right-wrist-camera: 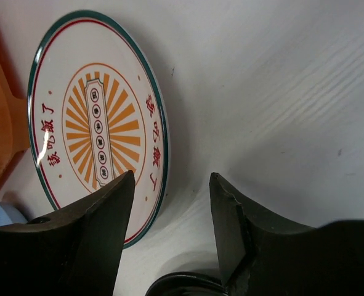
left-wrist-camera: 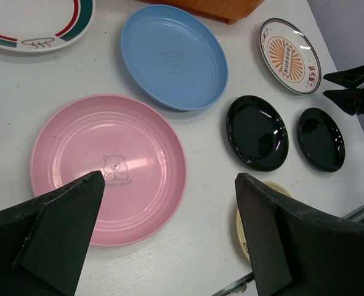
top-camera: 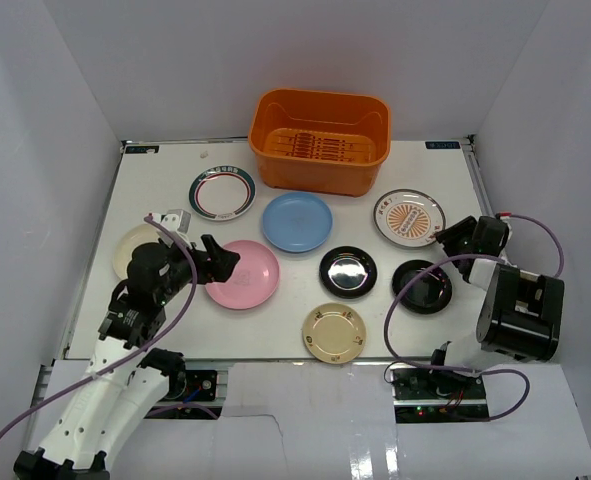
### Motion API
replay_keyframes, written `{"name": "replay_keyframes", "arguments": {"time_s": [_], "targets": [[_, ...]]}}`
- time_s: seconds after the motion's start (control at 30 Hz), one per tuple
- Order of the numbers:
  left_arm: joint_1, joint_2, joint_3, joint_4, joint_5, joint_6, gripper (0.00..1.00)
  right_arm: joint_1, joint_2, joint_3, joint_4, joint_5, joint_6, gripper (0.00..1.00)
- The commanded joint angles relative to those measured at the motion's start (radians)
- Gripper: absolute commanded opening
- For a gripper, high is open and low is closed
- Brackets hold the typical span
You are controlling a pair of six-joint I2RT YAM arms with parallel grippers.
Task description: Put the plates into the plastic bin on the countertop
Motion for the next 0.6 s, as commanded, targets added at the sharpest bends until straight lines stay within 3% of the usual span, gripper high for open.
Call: {"name": "replay_keyframes", "arguments": {"time_s": [0.0, 0.17, 0.23, 0.27, 0.3, 0.33, 0.4, 0.57], "targets": [[-0.005, 0.009, 0.009, 0.009, -0.002, 0.013, 0.98, -0.004, 0.094, 0.033, 0.145, -0.141, 0.039, 0.58], [-0.005, 0.026, 0.01, 0.013, -0.006, 0.018, 0.98, -0.004, 0.205, 0.021, 0.268, -0.191, 0.108, 0.52], [-0.004, 0.04, 0.013, 0.016, -0.012, 0.019, 0.98, -0.004, 0.252, 0.026, 0.294, -0.204, 0.137, 0.45], [-0.005, 0.044, 0.015, 0.02, -0.012, 0.021, 0.97, -0.006, 0.263, 0.029, 0.317, -0.205, 0.142, 0.4], [-0.005, 0.059, 0.015, 0.026, -0.015, 0.02, 0.96, -0.006, 0.271, 0.029, 0.325, -0.202, 0.151, 0.26], [-0.005, 0.069, 0.015, 0.029, -0.015, 0.018, 0.94, -0.006, 0.263, 0.026, 0.325, -0.172, 0.157, 0.18], [-0.004, 0.096, 0.02, 0.051, -0.02, 0.009, 0.92, -0.014, 0.19, -0.005, 0.325, -0.129, 0.182, 0.08], [-0.004, 0.21, 0.082, 0.12, -0.025, -0.036, 0.8, -0.017, -0.086, -0.036, 0.3, -0.026, 0.211, 0.08]]}}
